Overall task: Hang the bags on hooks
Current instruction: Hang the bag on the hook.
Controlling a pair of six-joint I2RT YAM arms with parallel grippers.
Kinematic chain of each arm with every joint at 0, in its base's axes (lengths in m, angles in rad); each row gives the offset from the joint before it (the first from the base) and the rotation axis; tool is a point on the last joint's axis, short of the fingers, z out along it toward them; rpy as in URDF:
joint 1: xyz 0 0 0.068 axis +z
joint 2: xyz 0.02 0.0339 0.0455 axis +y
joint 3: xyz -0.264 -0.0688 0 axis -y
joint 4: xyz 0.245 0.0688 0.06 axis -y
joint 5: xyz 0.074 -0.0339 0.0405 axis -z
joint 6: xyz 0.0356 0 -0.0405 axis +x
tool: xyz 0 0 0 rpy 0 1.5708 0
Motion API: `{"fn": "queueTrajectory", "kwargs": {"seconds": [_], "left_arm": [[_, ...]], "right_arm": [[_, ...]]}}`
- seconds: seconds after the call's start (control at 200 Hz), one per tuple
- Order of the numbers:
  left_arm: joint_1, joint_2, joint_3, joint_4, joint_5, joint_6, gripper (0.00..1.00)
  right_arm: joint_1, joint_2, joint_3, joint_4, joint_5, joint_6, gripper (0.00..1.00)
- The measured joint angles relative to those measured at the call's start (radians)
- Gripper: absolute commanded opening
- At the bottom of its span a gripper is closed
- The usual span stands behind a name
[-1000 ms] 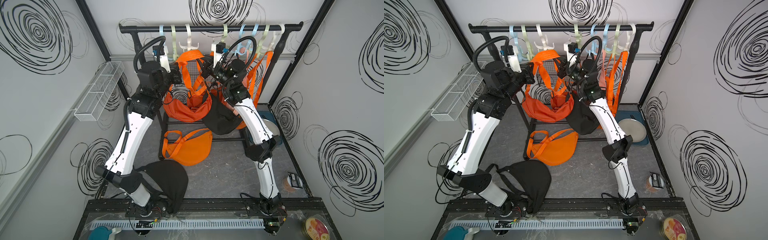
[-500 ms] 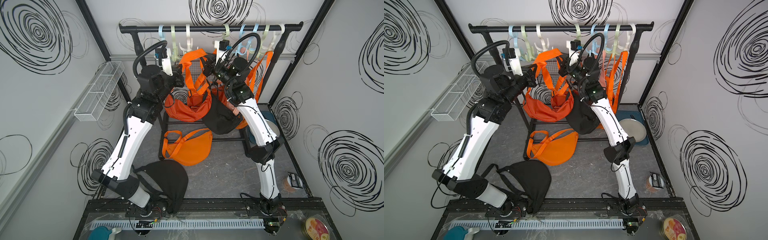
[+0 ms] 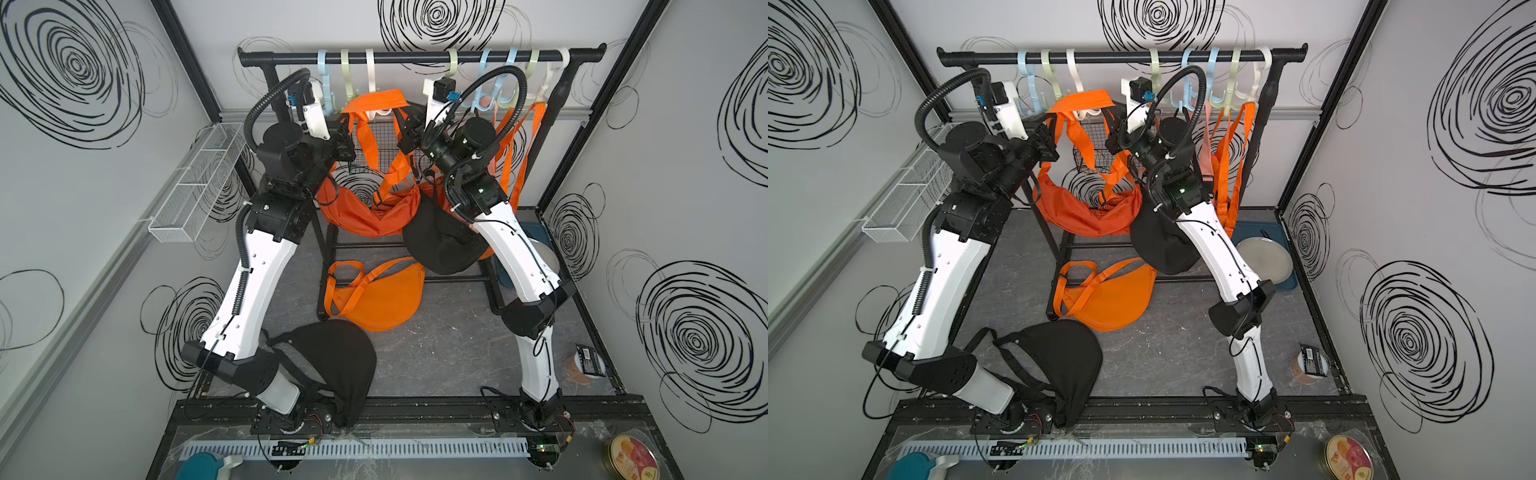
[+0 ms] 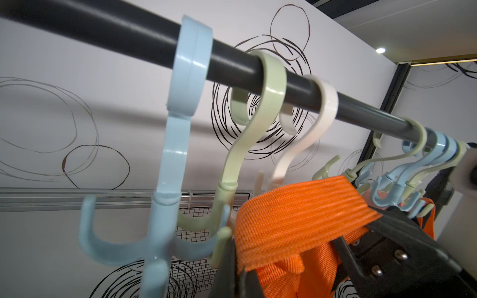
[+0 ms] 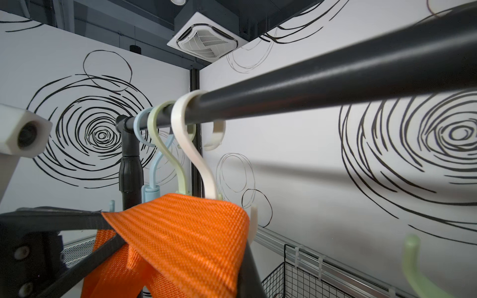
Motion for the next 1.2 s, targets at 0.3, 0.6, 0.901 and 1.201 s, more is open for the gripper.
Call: {"fn": "queueTrajectory", "kwargs": {"seconds": [0.3, 0.6, 0.901, 1.201], "left_arm": [[0.007, 0.06, 0.071, -0.04, -0.024, 0.005, 0.0], [0.007, 0.129, 0.174, -0.074, -0.089, 0.05, 0.0], [-0.026, 0.181, 0.235, -0.079, -0.176, 0.16, 0.0], [-0.058, 0.144, 0.09, 0.076, -0.244, 0.217, 0.0]], "right_arm": [[-0.017, 0.037, 0.004, 0.007, 0.013, -0.028, 0.0], [0.041, 0.038, 0.004, 0.049, 0.203, -0.184, 0.0], [0.055, 0.05, 0.004, 0.096, 0.329, -0.257, 0.0], [0.055, 0.018, -0.127, 0.198, 0.413, -0.289, 0.0]]}}
